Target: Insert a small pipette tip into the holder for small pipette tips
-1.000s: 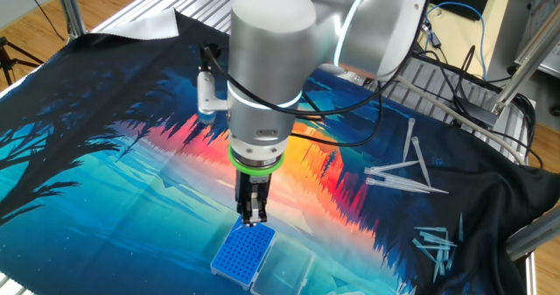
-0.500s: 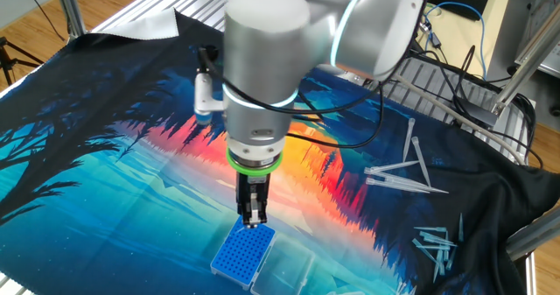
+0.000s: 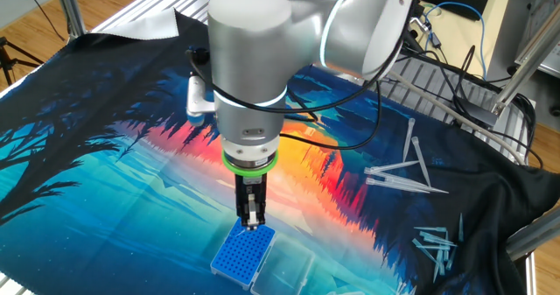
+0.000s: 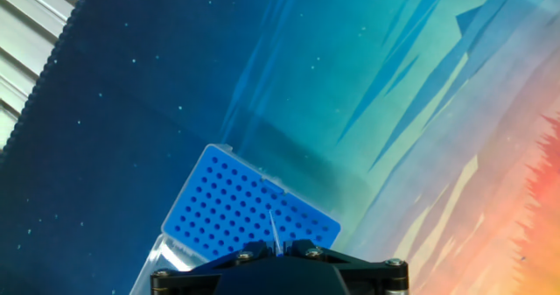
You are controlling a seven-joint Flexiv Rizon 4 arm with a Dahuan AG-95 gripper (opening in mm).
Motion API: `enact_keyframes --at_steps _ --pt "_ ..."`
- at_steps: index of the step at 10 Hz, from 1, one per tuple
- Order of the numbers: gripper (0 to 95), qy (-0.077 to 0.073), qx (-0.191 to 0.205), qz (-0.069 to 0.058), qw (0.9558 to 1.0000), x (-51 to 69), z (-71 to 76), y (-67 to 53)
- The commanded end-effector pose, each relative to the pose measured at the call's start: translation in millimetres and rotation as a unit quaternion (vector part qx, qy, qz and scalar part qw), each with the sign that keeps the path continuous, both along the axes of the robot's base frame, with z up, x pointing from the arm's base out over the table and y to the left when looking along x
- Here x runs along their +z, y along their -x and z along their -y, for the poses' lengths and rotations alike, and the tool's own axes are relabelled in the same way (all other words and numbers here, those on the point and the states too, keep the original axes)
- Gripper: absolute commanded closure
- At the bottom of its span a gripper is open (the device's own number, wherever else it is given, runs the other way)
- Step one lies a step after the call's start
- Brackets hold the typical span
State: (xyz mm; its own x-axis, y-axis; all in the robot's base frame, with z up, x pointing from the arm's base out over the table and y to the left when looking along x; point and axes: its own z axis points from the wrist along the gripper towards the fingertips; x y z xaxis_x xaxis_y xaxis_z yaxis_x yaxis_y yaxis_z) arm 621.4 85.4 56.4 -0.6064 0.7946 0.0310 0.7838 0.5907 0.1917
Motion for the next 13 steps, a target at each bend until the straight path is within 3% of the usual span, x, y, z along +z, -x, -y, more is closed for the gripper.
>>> enact_keyframes --at_steps 1,5,7,9,13 --pt "95.0 -0.015 -0.001 -0.003 0.9999 0.0 -0.2 0.0" --pt "95.0 -0.021 -0.004 -0.006 0.9998 -2.2 -0.3 -0.2" --pt "95.0 -0.018 0.014 -0.007 0.9997 -2.0 -0.7 -0.1" --pt "95.0 -0.012 0.06 -0.012 0.9981 -1.3 -1.6 0.5" --pt "95.0 -0.004 0.135 -0.026 0.9905 0.8 -4.4 2.2"
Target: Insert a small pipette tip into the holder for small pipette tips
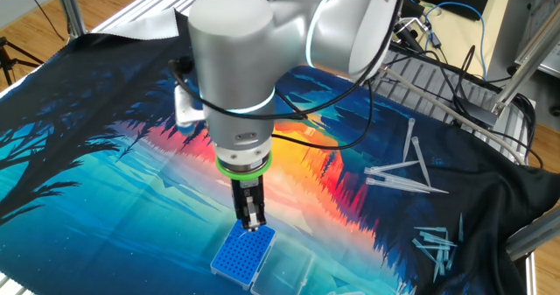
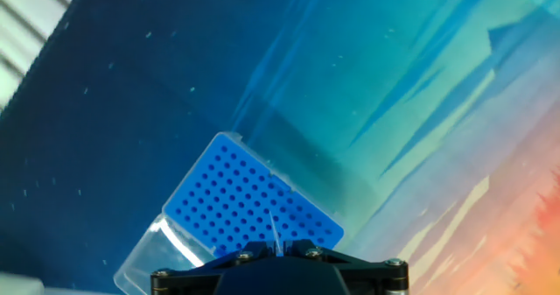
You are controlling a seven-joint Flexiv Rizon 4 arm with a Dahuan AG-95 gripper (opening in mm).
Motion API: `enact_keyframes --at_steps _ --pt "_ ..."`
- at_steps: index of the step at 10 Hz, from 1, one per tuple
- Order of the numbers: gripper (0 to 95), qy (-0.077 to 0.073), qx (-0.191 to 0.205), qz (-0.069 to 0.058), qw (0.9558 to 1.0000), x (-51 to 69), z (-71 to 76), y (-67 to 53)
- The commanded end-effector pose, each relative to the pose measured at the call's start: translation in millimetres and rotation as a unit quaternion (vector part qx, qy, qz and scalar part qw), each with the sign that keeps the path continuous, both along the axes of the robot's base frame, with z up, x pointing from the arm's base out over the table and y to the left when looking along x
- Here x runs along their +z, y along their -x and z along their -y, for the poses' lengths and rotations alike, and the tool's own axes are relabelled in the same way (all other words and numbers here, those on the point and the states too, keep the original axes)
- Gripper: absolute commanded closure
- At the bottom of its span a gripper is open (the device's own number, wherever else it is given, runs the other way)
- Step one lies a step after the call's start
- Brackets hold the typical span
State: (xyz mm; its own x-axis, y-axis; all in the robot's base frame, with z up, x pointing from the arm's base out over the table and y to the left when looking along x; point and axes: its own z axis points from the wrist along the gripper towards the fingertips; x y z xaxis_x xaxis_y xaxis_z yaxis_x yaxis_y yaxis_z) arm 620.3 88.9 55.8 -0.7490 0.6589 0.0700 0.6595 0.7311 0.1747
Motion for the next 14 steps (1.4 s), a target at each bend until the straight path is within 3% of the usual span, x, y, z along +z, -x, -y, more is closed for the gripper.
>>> enact_keyframes --at_steps 1,6,10,14 --pt "95.0 0.007 0.057 -0.01 0.9983 1.4 -1.0 1.1" --pt "95.0 0.004 0.087 -0.053 0.9948 2.1 -1.9 1.6" --pt "95.0 0.0 0.089 -0.067 0.9938 2.5 -2.3 1.9" --pt "95.0 -0.003 0.088 -0.069 0.9938 2.6 -4.2 3.0"
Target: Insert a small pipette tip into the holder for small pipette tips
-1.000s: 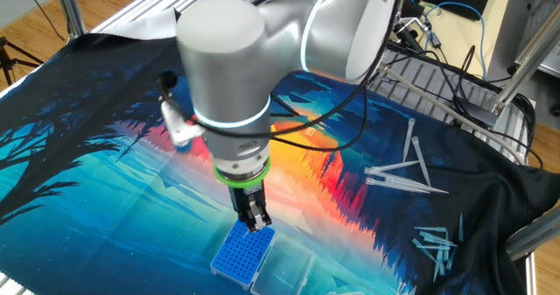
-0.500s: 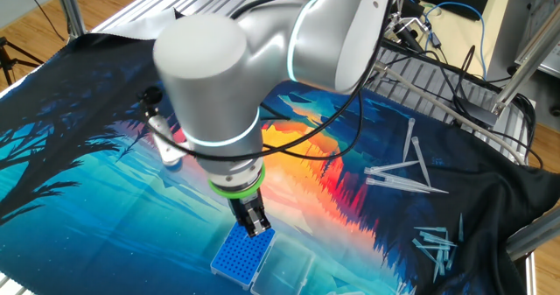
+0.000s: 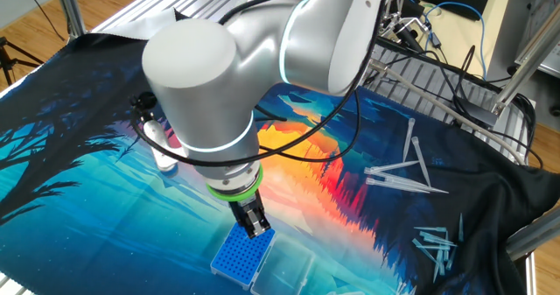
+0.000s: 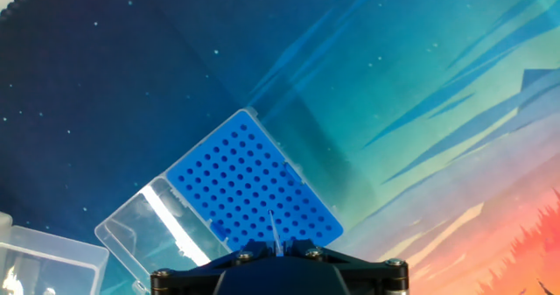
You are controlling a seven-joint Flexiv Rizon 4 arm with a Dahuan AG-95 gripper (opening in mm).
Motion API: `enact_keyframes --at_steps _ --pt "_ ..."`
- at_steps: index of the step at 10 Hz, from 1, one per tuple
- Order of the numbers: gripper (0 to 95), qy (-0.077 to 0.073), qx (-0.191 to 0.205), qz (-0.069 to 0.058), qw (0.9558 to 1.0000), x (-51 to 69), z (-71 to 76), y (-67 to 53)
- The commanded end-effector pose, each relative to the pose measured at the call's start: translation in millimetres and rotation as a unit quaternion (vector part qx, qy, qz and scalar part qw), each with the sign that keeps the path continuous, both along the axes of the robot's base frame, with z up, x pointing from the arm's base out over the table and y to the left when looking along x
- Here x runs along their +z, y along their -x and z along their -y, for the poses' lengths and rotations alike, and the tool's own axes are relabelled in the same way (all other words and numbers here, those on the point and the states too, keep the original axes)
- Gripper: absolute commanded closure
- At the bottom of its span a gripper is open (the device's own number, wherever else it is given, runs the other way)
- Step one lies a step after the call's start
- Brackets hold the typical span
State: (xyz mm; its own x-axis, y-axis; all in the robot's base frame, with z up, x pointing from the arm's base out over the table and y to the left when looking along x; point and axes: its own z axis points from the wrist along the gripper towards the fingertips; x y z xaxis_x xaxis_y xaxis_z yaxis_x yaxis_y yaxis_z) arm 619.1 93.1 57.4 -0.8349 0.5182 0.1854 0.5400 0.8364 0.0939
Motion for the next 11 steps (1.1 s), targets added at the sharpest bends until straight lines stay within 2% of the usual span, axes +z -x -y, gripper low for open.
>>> enact_keyframes --at_steps 1,7,8,9,11 --pt "95.0 0.0 -0.001 0.002 1.0 0.1 -1.1 2.3" --pt "95.0 0.0 -0.002 0.0 1.0 -3.1 -4.6 3.8" --pt "95.0 0.002 -0.013 -0.002 0.9999 -3.1 -4.6 3.8" --pt "95.0 0.005 -0.041 -0.005 0.9991 -3.1 -4.6 3.8" --pt "95.0 0.013 -0.13 -0.009 0.9913 -1.6 -4.7 4.1"
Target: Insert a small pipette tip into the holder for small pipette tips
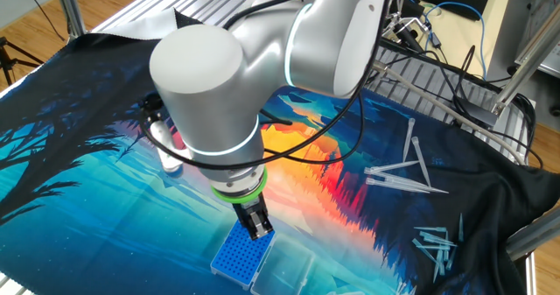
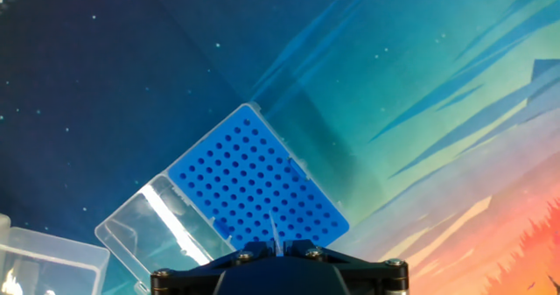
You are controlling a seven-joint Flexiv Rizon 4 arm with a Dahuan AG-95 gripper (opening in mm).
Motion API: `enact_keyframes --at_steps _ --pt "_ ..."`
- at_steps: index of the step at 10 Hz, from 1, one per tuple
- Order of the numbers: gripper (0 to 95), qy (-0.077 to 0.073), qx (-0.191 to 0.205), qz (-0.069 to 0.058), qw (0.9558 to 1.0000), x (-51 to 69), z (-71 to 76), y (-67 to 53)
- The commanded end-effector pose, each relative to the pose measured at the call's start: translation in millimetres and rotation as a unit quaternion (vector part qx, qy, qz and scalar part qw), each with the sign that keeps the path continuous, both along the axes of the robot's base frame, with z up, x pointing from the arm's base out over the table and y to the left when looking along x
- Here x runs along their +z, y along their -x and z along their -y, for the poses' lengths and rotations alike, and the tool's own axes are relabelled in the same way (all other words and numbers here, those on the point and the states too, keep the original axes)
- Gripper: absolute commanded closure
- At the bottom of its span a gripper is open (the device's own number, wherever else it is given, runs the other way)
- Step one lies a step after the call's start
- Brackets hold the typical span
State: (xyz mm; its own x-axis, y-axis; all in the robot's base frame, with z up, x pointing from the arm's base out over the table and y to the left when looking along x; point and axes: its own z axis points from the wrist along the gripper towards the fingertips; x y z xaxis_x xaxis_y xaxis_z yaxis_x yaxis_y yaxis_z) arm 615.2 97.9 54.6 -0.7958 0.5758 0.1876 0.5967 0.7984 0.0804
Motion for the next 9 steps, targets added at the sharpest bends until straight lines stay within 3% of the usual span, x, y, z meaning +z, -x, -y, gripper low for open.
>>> enact_keyframes --at_steps 1,3,5,7,9 --pt "95.0 0.011 -0.13 -0.003 0.9915 2.2 0.1 0.3" --pt "95.0 0.013 -0.225 0.0 0.9743 3.5 -0.7 1.0" --pt "95.0 0.012 -0.292 0.002 0.9562 5.7 -3.1 2.7" --pt "95.0 0.004 -0.356 0.006 0.9343 9.4 -7.3 5.8" --pt "95.0 -0.012 -0.383 0.002 0.9236 11.2 -9.3 7.2"
